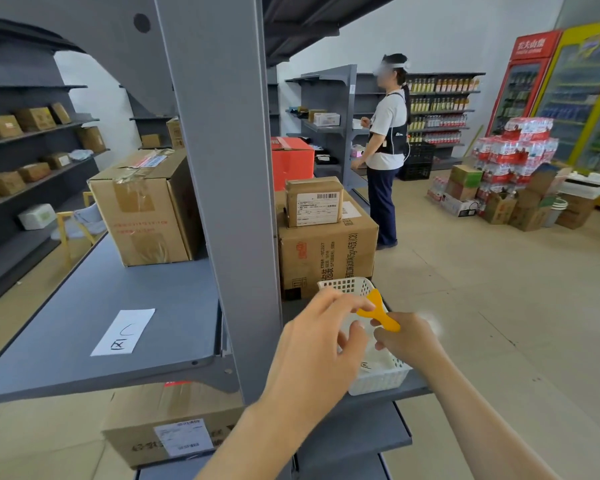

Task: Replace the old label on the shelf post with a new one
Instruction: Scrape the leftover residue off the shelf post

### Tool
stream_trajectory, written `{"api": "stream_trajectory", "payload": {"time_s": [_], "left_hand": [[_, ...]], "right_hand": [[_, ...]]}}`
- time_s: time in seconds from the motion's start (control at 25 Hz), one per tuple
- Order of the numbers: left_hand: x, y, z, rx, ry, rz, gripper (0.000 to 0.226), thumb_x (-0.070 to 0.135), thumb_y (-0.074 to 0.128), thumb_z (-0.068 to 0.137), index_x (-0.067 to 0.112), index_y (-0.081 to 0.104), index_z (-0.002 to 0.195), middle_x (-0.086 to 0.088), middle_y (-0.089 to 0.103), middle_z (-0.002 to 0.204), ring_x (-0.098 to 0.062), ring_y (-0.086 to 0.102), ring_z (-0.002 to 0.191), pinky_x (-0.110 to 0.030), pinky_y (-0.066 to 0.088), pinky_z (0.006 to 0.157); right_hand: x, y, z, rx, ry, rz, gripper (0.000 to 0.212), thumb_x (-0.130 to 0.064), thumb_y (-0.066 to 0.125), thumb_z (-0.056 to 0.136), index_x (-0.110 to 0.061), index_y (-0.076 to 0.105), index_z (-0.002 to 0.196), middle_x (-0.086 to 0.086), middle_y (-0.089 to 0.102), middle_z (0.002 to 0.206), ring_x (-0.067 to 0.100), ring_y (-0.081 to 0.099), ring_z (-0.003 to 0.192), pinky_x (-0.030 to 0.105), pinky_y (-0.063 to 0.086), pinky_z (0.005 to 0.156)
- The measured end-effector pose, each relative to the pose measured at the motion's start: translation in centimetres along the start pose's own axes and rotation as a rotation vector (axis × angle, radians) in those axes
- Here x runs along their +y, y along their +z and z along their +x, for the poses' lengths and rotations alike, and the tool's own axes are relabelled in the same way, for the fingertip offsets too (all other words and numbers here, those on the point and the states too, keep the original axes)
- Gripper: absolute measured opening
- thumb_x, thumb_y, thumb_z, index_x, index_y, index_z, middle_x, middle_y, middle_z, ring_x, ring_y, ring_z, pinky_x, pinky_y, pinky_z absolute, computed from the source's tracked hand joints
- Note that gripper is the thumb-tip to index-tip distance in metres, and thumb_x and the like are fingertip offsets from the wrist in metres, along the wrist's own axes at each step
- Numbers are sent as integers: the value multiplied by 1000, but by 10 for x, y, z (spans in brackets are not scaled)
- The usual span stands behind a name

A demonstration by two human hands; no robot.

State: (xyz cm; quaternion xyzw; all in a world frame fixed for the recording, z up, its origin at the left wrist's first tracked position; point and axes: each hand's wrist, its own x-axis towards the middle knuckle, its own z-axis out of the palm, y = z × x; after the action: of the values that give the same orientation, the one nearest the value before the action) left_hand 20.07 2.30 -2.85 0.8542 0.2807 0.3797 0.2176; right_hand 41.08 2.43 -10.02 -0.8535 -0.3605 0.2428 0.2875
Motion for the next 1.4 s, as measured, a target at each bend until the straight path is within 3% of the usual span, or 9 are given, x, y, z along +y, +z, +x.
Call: {"api": "stream_trajectory", "payload": {"time_s": [0.2,0.44,0.6,0.68,0.76,0.96,1.08,1.24,1.4], "left_hand": [[-19,27,1,-84,-167,-40,28,21,58,94,42,63,112,21,59,101,-6,64,69,-15,52,67],[-16,24,0,-28,-197,-96,25,22,60,94,40,65,111,17,67,96,-10,68,67,-29,60,66],[-4,-11,-6,106,-192,-133,16,31,60,96,37,70,107,18,70,87,-7,71,69,-15,54,61],[3,-36,-11,175,-176,-155,16,35,58,96,34,73,100,20,69,77,-10,72,67,-14,51,57],[9,-64,-16,259,-147,-182,23,38,55,95,31,75,86,16,69,69,-16,69,60,-24,52,54],[4,-115,-23,449,-156,-194,48,34,54,99,22,61,53,0,60,50,-11,54,44,-30,47,51],[-2,-133,-25,467,-197,-223,53,28,54,102,18,58,50,-6,57,48,-8,48,41,-25,43,48],[-7,-142,-25,471,-227,-250,55,30,52,102,13,57,50,-9,59,51,-7,49,42,-21,42,48],[-9,-150,-23,470,-238,-286,58,32,50,103,17,57,47,-9,61,50,-25,54,46,-26,45,49]], "right_hand": [[1,-11,-24,21,-79,118,11,-28,57,93,-24,67,89,-6,67,64,5,55,50,23,40,54],[-13,-15,-69,-88,-121,563,17,-20,47,101,-16,53,117,7,58,71,13,35,43,26,28,43],[-37,-15,-102,-63,-325,651,16,-22,43,107,-22,54,118,-1,61,63,15,45,40,27,36,42],[-53,-13,-119,14,-449,681,15,-25,47,106,-25,59,114,-2,57,55,16,46,40,26,38,39],[-73,-9,-136,70,-558,721,15,-25,50,105,-24,62,114,-7,47,48,11,39,40,22,34,37],[-111,22,-174,-17,-758,827,13,-19,50,105,-22,62,106,-14,46,56,4,36,46,17,31,44],[-125,41,-181,-9,-751,859,14,-32,50,101,-28,62,107,-9,44,58,10,36,48,27,30,47],[-136,51,-184,39,-719,869,13,-37,47,99,-34,60,102,-7,37,54,10,31,47,27,26,47],[-144,54,-183,92,-683,848,14,-36,45,102,-37,59,103,-8,34,54,12,29,48,32,25,48]]}}
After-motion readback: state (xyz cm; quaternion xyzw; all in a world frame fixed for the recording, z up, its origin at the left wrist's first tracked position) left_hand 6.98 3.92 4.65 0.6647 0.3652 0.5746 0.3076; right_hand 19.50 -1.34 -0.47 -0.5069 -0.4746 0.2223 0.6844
